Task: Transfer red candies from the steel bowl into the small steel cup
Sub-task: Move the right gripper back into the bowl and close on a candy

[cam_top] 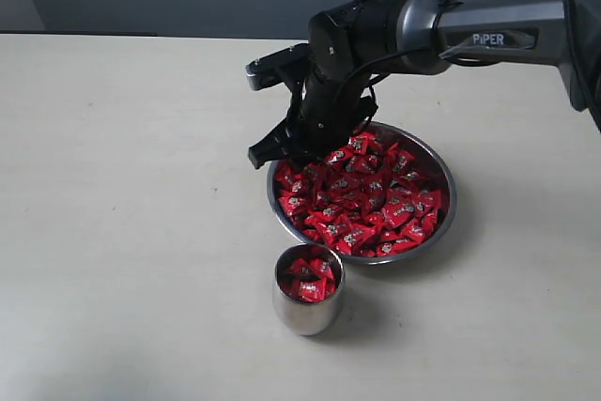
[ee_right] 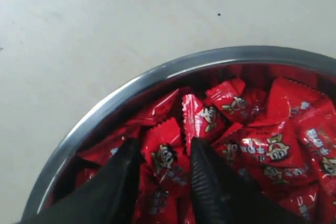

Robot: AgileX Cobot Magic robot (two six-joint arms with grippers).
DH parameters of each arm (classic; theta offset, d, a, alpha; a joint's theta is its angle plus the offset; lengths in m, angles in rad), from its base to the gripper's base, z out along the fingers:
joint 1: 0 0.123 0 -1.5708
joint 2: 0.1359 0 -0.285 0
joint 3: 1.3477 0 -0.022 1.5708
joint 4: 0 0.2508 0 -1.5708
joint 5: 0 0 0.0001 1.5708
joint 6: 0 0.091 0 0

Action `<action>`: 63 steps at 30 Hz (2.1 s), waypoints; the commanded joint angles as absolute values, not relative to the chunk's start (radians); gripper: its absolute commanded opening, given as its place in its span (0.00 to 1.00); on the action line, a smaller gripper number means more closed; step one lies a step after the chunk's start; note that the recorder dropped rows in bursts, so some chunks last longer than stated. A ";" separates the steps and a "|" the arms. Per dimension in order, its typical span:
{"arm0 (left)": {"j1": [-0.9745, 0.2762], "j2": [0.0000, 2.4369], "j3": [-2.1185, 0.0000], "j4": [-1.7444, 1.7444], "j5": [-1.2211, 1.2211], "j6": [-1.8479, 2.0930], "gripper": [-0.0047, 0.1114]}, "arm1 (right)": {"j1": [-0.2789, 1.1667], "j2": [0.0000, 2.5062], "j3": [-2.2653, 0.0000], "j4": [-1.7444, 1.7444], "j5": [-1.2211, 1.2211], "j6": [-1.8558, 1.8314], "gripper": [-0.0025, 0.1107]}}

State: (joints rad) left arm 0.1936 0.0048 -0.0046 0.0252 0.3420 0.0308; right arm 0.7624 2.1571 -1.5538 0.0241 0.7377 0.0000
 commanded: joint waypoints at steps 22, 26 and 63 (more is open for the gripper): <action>0.187 0.000 0.000 0.027 0.334 0.029 0.04 | 0.756 2.226 -1.562 -0.123 0.780 0.012 0.31; 0.187 0.000 0.000 0.027 0.334 0.029 0.04 | 0.756 2.226 -1.562 -0.134 0.786 0.026 0.31; 0.187 0.000 0.000 0.027 0.334 0.029 0.04 | 0.756 2.039 -1.562 -0.450 0.983 0.335 0.01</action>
State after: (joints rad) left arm 0.1936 0.0048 -0.0046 0.0252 0.3420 0.0308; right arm 0.7624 2.0627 -1.5578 -0.3724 0.9277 0.2565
